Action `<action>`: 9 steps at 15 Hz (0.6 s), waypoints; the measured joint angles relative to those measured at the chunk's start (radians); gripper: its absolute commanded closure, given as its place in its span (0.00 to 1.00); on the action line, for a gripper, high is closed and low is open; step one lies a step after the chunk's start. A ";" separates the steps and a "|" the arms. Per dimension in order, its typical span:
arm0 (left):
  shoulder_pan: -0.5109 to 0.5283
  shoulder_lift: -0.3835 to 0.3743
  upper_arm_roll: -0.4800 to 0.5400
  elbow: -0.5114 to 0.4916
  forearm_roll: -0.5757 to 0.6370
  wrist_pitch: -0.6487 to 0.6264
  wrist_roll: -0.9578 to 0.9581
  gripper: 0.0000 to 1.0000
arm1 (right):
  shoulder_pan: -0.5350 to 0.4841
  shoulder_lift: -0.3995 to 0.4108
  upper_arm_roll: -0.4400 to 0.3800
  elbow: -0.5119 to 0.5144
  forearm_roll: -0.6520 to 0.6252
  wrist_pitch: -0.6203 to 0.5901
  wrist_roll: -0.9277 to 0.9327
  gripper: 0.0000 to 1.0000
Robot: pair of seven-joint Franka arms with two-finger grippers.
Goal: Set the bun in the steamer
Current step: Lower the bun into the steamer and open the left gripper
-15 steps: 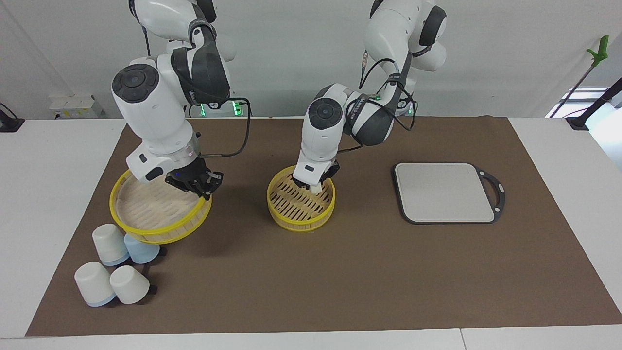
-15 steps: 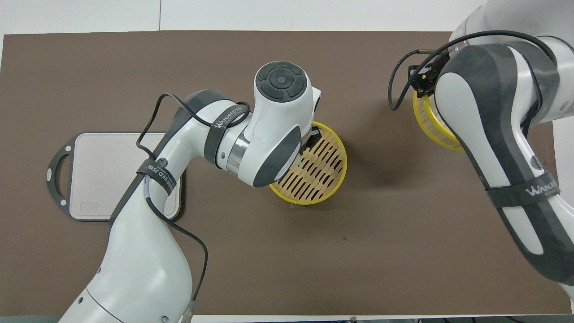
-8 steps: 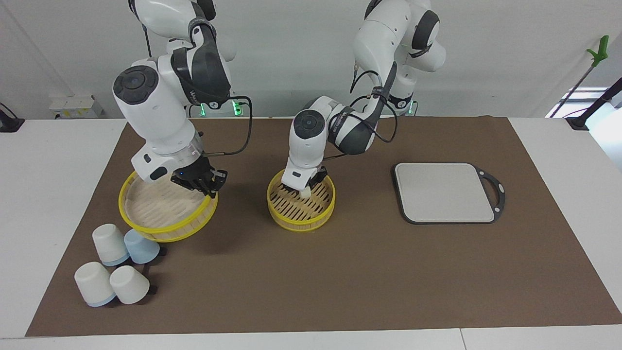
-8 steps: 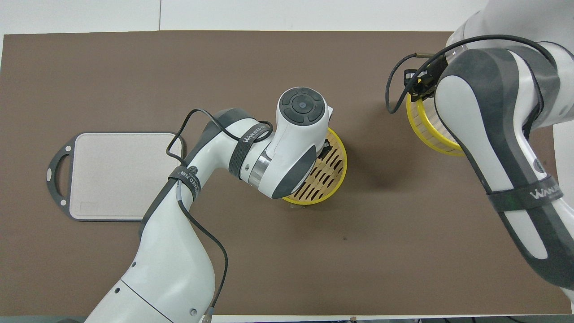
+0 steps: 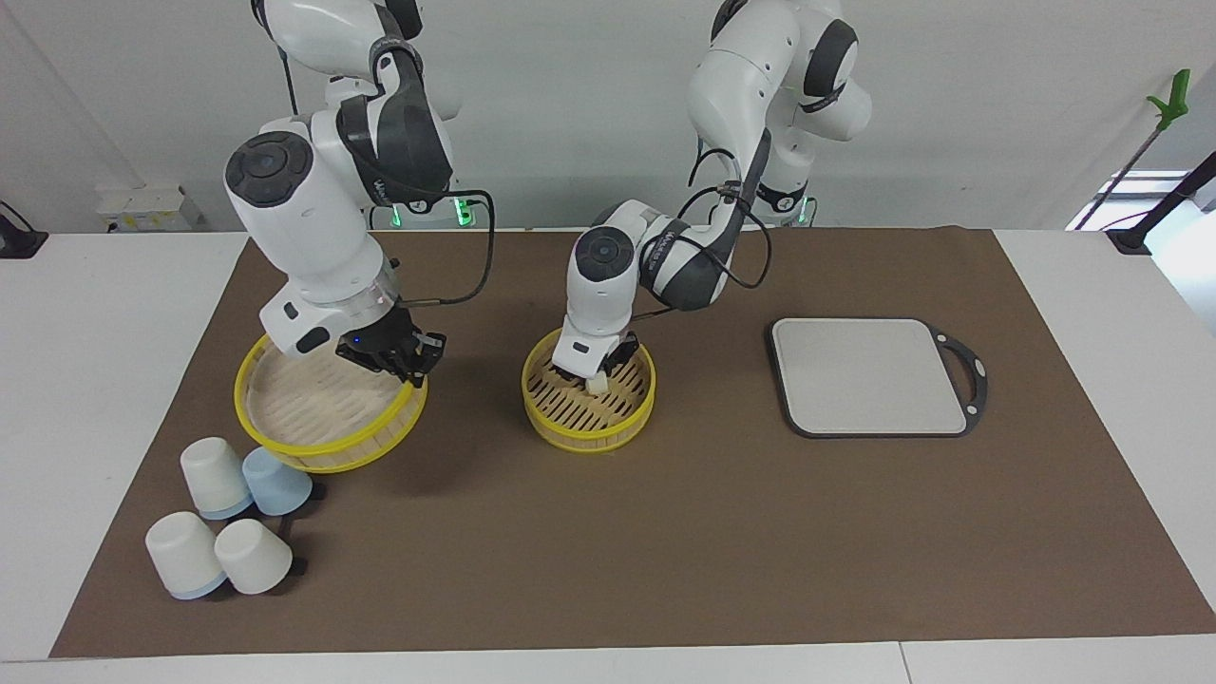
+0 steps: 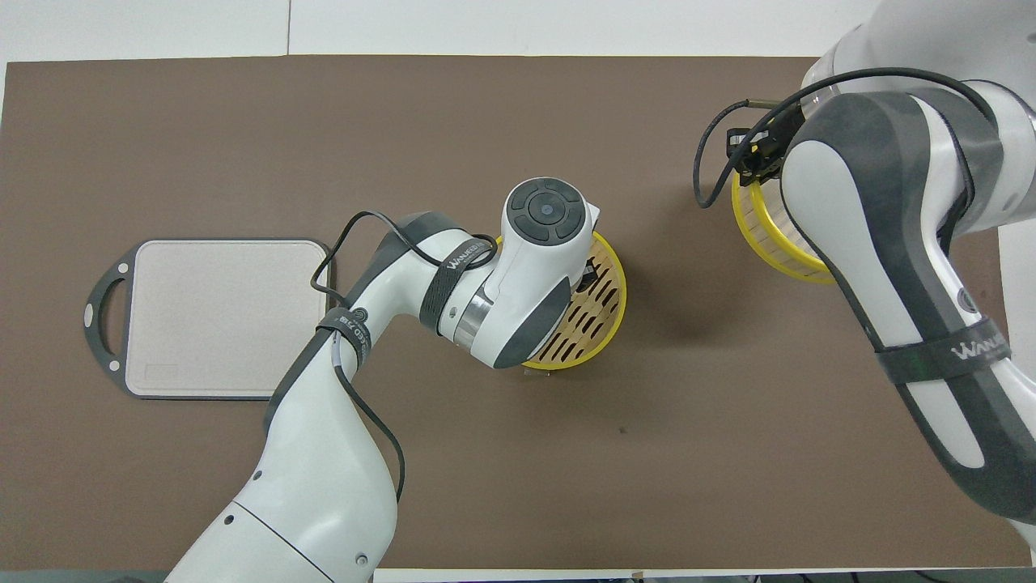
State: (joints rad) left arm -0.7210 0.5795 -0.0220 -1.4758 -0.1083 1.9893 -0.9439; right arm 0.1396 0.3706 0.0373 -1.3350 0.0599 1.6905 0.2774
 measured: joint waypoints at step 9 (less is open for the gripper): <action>0.065 -0.092 0.025 0.067 0.002 -0.132 -0.040 0.00 | 0.006 -0.005 0.002 -0.014 0.000 0.017 -0.021 1.00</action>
State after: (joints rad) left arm -0.6559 0.4879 0.0034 -1.4092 -0.1059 1.8570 -0.9834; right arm 0.1458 0.3659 0.0393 -1.3487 0.0597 1.7074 0.2567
